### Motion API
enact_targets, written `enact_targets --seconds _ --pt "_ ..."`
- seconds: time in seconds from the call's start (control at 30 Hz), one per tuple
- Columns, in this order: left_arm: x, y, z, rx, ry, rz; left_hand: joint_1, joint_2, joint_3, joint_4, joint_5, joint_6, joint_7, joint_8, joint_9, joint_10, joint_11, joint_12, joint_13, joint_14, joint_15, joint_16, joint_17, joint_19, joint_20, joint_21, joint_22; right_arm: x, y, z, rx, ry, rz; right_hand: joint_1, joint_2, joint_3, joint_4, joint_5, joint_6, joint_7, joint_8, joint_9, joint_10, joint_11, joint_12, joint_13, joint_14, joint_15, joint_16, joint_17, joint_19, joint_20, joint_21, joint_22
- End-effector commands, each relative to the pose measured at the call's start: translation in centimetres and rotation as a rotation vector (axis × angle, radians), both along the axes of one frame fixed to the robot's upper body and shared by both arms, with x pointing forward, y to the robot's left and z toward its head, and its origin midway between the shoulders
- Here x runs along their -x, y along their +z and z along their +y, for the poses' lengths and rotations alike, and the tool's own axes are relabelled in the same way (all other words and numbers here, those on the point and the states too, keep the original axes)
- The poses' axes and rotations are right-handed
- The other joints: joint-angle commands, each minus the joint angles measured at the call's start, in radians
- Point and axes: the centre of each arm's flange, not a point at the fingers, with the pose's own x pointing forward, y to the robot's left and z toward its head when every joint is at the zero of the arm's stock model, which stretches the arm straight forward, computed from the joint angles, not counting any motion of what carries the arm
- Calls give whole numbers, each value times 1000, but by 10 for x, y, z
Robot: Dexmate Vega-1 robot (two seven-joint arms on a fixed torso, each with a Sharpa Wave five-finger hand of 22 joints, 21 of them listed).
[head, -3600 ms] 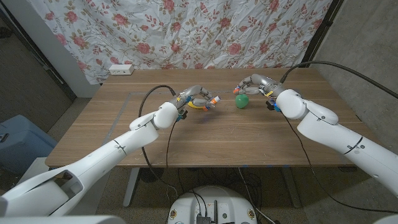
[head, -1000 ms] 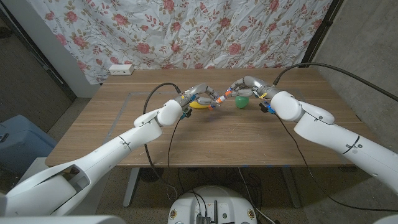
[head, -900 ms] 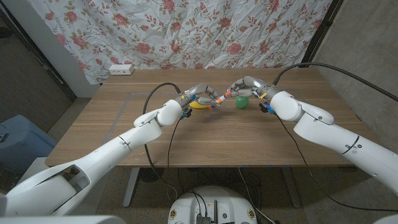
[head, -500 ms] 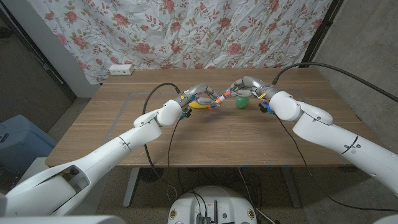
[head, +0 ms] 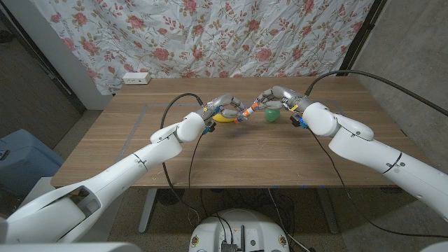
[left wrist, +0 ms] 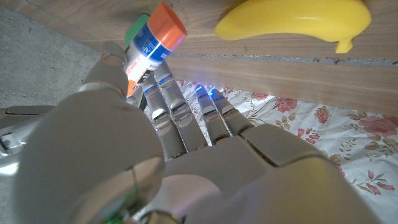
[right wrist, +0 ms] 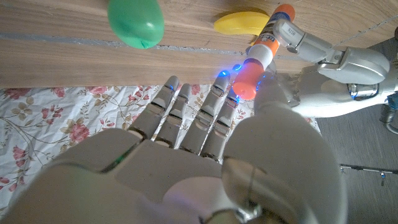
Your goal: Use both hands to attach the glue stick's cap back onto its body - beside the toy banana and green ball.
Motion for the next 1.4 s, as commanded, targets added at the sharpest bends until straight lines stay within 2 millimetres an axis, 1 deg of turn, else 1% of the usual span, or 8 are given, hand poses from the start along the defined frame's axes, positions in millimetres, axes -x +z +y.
enact_targets --seconds 0.03,1.4 --pt "0 0 -2 -2 -1 0 39 54 2 6 7 100 1 8 11 52 -53 5 2 -4 -151 2 0 10 -83 -2 3 -1 0 2 7 4 -1 2 8 -3 2 -2 3 -2 -3 2 -2 -4 5 3 11 -129 6 4 2 -1 2 5" --pt "4 -3 -2 4 -2 -4 41 57 1 5 7 97 1 8 11 47 -54 4 2 -3 -150 3 1 10 -82 -1 3 -2 -4 -2 8 6 17 0 13 -11 1 -5 10 -2 -8 3 0 -4 6 3 19 -129 11 6 5 0 1 5"
